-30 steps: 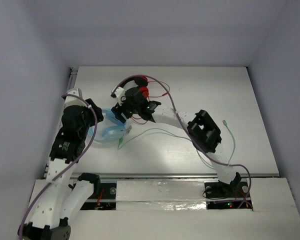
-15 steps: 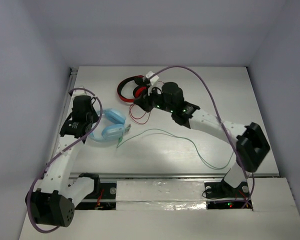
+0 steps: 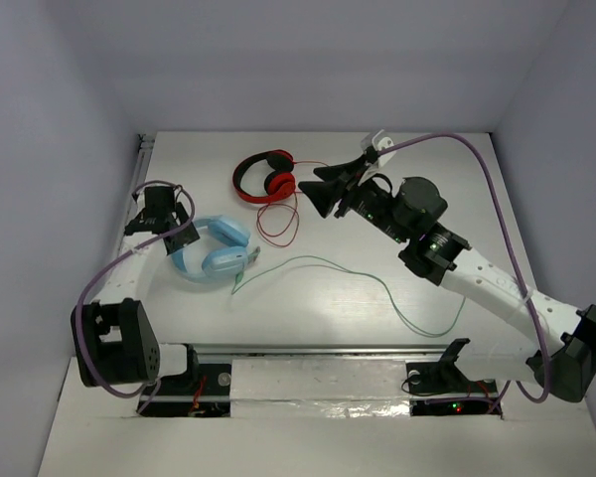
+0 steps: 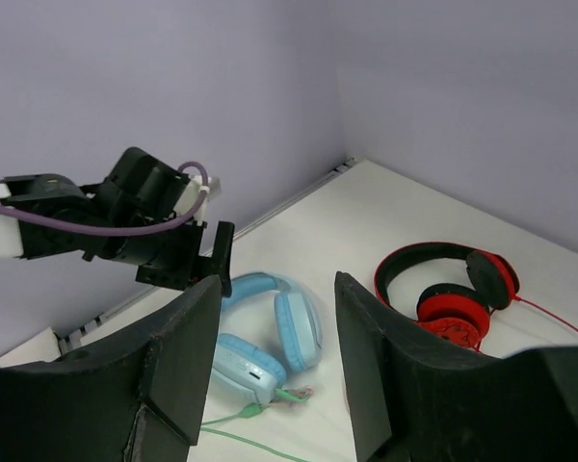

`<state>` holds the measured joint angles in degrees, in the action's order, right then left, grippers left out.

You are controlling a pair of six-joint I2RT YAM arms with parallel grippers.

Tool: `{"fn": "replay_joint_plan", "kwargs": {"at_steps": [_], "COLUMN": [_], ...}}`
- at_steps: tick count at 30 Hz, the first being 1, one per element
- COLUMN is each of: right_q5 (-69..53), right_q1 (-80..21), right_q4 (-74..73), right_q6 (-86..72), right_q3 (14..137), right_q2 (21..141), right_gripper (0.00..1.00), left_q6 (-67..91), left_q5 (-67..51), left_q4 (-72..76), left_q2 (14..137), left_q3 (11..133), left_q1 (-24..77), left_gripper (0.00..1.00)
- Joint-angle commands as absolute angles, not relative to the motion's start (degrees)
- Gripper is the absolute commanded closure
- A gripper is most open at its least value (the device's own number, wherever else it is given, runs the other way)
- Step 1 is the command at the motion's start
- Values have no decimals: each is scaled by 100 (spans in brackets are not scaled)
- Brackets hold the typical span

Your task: Wrap the headphones

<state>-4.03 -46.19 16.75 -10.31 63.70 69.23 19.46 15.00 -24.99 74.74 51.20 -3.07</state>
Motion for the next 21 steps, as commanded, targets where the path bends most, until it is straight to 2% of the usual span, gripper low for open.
{"fn": "replay_joint_plan", "kwargs": {"at_steps": [1, 13, 21], "right_q5": [-193, -263, -220], "right_q1": [-4641, -4641, -4641], "right_q4": [1705, 1722, 1696], "right_q6": [-958, -896, -940], "right_q3": [6425, 6442, 6469], "right_q2": [6865, 6970, 7066], "right_gripper": [43, 43, 44], "left_q6": [1802, 1653, 1441], "left_q5": [1459, 1398, 1116], "left_q4": [-2637, -2119, -1872], "left_q2": [7804, 8832, 9457], "left_q3": [5405, 5440, 5590], "left_q1": [-431, -431, -431], "left_gripper": [15, 20, 27]}}
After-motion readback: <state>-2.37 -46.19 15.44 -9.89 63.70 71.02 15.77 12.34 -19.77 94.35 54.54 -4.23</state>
